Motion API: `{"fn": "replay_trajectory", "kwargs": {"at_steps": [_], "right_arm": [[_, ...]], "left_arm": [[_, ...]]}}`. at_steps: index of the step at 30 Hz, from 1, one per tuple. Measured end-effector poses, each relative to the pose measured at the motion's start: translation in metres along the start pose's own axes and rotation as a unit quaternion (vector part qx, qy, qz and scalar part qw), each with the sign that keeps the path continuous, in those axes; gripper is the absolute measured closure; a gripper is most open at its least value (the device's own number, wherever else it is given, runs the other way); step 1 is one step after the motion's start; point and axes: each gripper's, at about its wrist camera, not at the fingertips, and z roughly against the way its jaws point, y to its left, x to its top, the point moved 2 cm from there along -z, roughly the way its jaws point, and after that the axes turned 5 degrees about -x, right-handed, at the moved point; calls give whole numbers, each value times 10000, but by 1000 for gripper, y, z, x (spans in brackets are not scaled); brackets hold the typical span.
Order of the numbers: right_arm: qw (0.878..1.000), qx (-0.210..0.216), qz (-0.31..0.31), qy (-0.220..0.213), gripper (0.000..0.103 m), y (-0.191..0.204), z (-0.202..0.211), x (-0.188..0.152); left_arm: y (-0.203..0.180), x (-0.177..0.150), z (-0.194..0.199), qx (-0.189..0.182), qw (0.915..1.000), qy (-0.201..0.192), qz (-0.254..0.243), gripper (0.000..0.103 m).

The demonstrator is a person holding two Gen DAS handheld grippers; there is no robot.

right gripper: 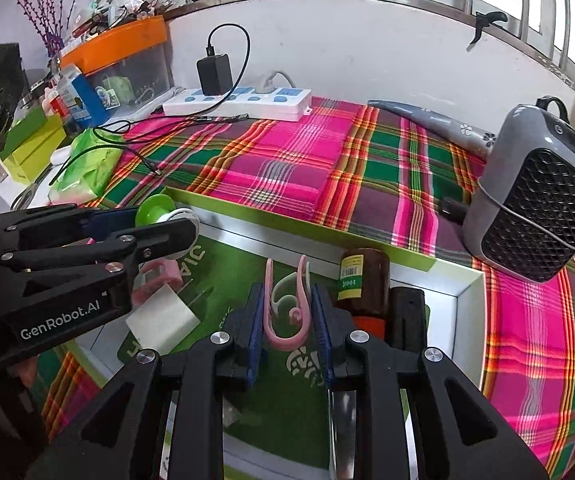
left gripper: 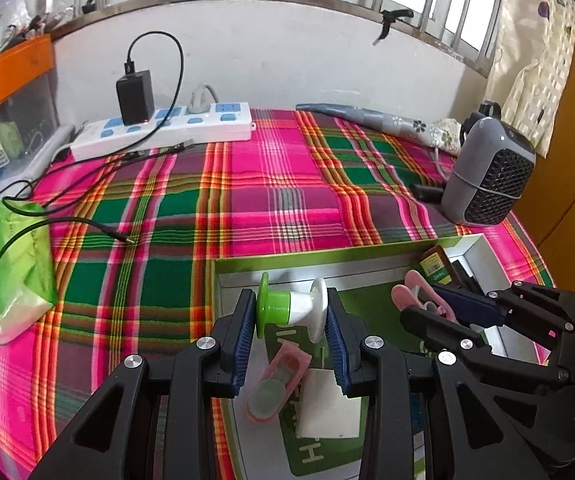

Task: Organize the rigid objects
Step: 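Lift green-white spool with left gripper while right gripper carries pink hook into tray, then lower spool and pink hook onto the tray floor and open both grippers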

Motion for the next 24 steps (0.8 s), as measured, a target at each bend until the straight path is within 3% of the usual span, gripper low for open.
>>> {"fn": "replay_trajectory", "kwargs": {"at_steps": [24], "right_arm": [[9998, 23, 11, 222, 78, 0, -25, -1]], "left_arm": [[-4, -1, -19, 62, 9995, 213, -205, 70]]}}
